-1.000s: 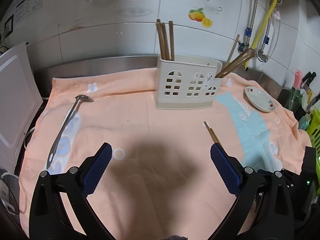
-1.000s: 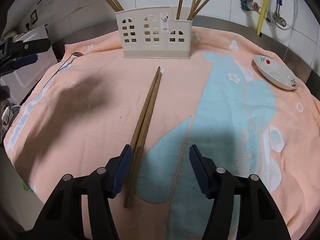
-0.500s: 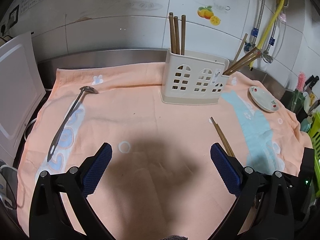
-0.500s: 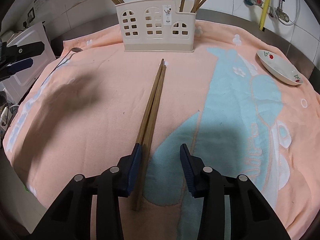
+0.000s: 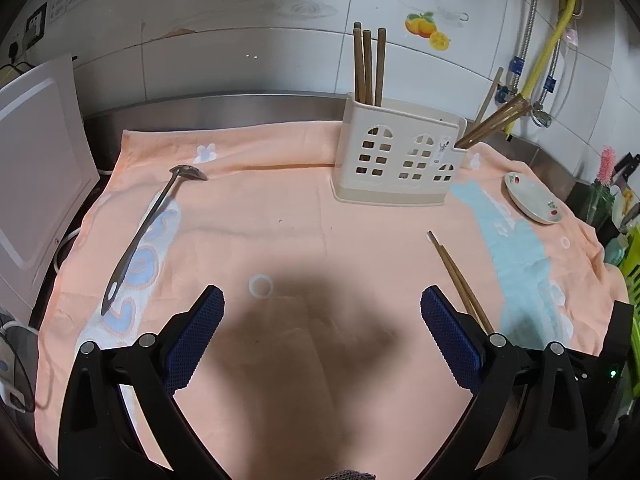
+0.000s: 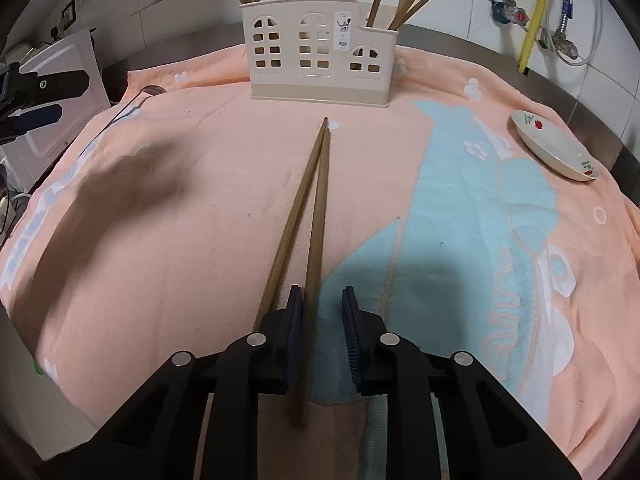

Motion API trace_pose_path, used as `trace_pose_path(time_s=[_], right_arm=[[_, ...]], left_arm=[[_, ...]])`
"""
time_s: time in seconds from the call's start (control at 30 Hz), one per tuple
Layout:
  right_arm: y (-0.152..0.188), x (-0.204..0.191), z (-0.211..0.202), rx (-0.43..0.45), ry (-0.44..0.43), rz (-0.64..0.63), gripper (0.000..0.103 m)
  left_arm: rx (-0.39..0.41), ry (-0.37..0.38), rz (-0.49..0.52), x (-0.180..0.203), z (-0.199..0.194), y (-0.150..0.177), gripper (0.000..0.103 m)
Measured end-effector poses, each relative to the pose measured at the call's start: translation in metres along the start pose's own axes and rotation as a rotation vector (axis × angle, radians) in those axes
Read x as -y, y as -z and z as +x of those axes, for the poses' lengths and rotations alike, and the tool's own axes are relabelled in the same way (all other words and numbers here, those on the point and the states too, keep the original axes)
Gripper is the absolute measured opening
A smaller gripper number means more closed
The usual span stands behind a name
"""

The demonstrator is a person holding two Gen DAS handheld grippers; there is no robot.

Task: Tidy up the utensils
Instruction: 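Close the right tool on one chopstick while the left tool approaches the other, then close the left tool on the remaining chopstick while the right tool holds its own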

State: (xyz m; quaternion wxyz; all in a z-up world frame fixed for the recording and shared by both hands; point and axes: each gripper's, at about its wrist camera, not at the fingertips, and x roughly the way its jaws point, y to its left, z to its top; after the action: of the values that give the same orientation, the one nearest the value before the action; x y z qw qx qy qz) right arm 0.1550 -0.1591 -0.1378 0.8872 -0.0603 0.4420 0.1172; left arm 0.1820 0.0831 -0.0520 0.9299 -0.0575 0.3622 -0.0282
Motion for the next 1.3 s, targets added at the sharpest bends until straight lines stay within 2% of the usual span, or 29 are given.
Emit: trace_pose_path(time_s=[0.37,0.47,0.57,0.97,1.13,1.23,1.3], right_arm=[[0.001,-0.006,0.003,0.036,0.004,-0.048,0.013],[0.001,-0.002,0.002,0.038,-0.002,-0.045,0.007],[0.002,0.002,-0.001,0.041,-0.01,-0.037,0.007],[0.008,0.033,-0.031,0.081,-0.04,-0.004,0.007],[0.013,0.046,-0.038,0.084,-0.061,0.001,0.007],[0.017,0.051,-0.041,0.09,-0.072,0.006,0.007],[0.018,0.056,-0.043,0.092,-0.088,0.016,0.007]], left_arm=[[-0.018,0.002,0.016,0.007,0.004,0.005,0.097],[-0.021,0.005,0.024,0.011,0.004,0.007,0.097],[-0.029,0.011,0.039,0.016,0.005,0.011,0.097],[-0.061,0.064,0.116,0.074,0.005,0.043,0.096],[-0.091,0.121,0.133,0.103,0.009,0.06,0.078],[-0.113,0.153,0.122,0.116,0.013,0.067,0.071],[-0.129,0.175,0.117,0.125,0.018,0.071,0.058]])
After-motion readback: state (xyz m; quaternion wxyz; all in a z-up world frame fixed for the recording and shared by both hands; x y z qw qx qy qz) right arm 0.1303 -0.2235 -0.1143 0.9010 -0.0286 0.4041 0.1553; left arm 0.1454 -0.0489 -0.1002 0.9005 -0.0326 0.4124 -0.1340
